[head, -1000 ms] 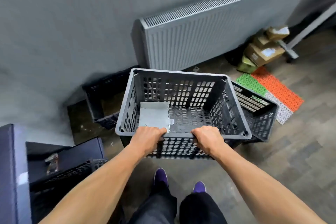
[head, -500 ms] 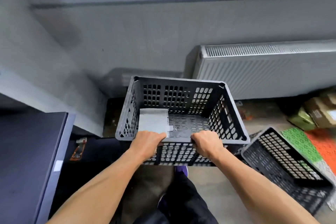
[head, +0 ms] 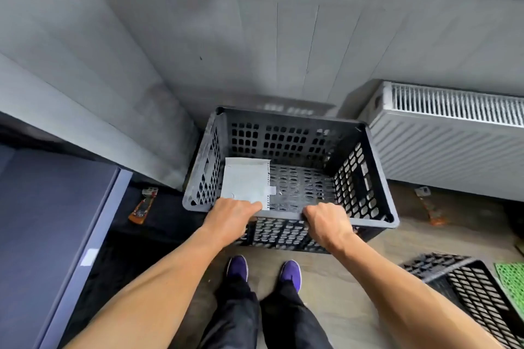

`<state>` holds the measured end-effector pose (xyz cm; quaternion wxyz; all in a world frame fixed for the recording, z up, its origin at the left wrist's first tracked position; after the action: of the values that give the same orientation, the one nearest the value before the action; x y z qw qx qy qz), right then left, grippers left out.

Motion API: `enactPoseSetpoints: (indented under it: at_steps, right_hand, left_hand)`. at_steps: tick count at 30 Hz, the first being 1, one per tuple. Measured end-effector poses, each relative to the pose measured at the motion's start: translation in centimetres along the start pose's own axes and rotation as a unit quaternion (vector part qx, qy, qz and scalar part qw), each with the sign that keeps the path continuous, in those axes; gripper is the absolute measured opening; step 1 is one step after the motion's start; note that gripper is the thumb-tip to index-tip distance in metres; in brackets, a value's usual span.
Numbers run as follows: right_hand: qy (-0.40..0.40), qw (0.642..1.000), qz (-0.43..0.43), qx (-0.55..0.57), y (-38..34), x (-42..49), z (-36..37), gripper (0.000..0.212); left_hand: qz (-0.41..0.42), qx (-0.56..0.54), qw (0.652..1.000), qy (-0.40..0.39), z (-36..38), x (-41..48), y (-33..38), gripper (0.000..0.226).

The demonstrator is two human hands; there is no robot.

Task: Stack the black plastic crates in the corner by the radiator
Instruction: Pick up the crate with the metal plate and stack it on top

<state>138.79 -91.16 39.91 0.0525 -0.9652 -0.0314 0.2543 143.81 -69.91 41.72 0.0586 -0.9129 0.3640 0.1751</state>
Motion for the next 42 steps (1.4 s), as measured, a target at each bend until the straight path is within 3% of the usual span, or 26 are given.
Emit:
enactPoseSetpoints:
  at_steps: [16, 31, 37, 42]
  right_hand:
    - [0.018, 0.999, 0.031, -0.019, -2.2, 14.0, 2.8, 0.022]
    - [0.040, 0.996, 0.050, -0.060, -2.5, 20.0, 9.7, 0.031]
    - [0.096, 0.993, 0.057, 0.033, -1.1, 20.6, 12.2, 0.015]
    - [0.094, 0.993, 0.049, 0.048, 1.5, 19.3, 12.7, 0.024]
  left_hand:
    - [0.035, 0.019, 0.999, 0.029, 7.5, 10.1, -11.2, 0.042]
    - [0.035, 0.016, 0.998, 0.058, 16.7, 15.0, -14.2, 0.048]
    - [0.008, -0.004, 0.998, 0.059, 18.2, 15.5, -14.5, 0.036]
    - [-0.001, -0.038, 0.999, 0.037, 18.2, 15.3, -14.5, 0.028]
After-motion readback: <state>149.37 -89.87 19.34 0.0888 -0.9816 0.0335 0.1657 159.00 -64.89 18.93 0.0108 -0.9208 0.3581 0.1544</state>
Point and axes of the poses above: each hand's wrist, its own x-axis towards the middle knuckle, its own z-axis out of the palm, y = z × x, the point moved 2 cm from there along x, towards the middle knuckle, and after that the axes turned 4 degrees about x, right-handed, at the moved point
